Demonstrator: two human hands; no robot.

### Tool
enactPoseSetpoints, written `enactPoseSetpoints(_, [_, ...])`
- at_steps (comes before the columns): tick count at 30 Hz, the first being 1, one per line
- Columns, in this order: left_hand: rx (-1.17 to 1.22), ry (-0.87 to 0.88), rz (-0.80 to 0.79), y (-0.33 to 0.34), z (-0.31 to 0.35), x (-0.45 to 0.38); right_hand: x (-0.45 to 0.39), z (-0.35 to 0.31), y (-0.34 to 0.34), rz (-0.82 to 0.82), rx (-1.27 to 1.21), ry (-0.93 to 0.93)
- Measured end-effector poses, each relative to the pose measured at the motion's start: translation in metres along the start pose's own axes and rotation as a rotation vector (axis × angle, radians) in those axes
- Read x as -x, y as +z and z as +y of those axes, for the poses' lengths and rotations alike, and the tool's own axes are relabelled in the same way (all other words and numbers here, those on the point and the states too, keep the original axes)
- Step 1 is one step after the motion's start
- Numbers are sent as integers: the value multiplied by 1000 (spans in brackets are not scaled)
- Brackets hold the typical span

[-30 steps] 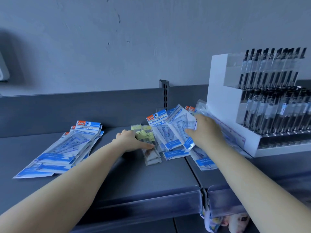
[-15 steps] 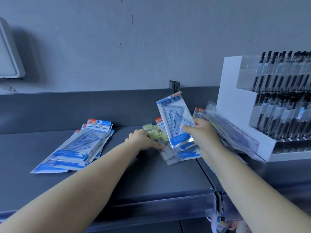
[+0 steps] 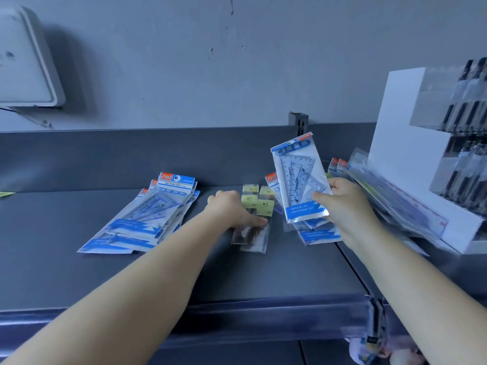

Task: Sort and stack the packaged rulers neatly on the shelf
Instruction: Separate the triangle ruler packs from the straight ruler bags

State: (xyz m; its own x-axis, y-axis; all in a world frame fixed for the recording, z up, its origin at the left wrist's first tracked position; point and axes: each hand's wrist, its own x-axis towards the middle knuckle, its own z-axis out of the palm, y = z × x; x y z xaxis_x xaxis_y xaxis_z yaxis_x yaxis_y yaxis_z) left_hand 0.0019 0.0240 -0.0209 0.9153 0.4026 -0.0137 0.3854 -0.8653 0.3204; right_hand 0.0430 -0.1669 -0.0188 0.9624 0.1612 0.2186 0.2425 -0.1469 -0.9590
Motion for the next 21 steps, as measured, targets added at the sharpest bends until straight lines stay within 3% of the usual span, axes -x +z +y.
enactPoseSetpoints(16, [212,-143,-169,-31,-14,10,10,-9,4,-83,-8,-17])
enactPoseSetpoints(18, [314,-116,-135,-33,-18,12,11,-13,5,-96,-13,5])
enactPoseSetpoints(21, [689,-118,-124,-39,-24,17,13,-21,9,-122,-24,37])
